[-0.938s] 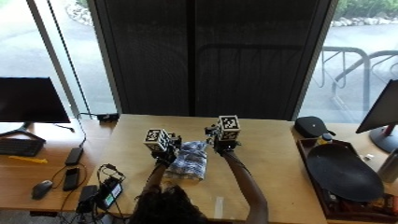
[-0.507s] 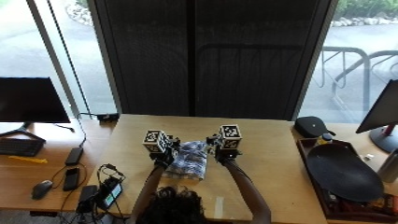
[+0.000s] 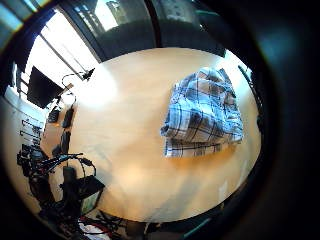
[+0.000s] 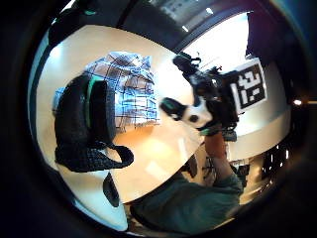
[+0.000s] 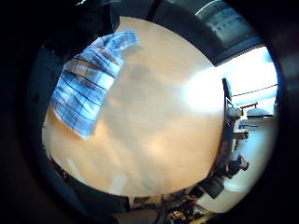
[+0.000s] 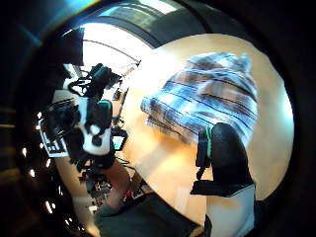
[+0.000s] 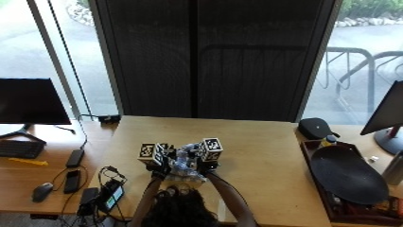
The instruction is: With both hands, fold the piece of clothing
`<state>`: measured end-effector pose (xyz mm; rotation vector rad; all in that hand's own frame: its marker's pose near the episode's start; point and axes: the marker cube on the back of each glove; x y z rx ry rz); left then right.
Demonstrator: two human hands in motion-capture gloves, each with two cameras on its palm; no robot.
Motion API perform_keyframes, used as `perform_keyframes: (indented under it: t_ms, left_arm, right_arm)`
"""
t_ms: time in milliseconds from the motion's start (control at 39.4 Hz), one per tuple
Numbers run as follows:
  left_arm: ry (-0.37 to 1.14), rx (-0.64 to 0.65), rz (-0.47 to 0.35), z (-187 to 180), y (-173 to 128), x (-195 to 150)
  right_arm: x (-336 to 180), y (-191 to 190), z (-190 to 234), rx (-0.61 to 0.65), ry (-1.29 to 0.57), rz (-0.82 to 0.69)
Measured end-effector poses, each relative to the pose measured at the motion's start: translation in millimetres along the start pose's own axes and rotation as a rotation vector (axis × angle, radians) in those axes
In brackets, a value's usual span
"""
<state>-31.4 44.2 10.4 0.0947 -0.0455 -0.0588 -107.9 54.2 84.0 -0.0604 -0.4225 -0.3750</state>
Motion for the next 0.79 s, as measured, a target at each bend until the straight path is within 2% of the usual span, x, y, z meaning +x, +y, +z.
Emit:
perform_keyframes:
  t_ms: [76,203,330,456,684,786]
  left_arm:
    - [-0.012,0.016,0.009,-1.2,4.9,-2.1]
    - [-0.012,0.038,0.012,-9.4,11.2,-2.0]
    - [0.005,0.041,0.001,-13.0,14.8,-4.6]
    - [0.023,0.023,-0.007,-9.6,19.1,-8.5]
    - [0.047,0.019,-0.020,-3.8,21.8,-11.8]
    - [0.054,0.040,-0.005,-4.6,20.4,-6.8]
  right_arm:
    - [-7.1,-14.7,33.0,-0.002,-0.036,-0.002]
    - [-0.9,-15.3,65.7,-0.131,0.171,0.208]
    - [-20.0,-26.6,97.2,-0.189,0.183,0.165]
    - [-35.3,-25.9,108.4,-0.252,0.202,0.157]
    - [-17.2,-36.5,87.4,-0.138,0.327,0.191]
    - [-7.7,-57.5,72.6,0.021,0.363,0.142]
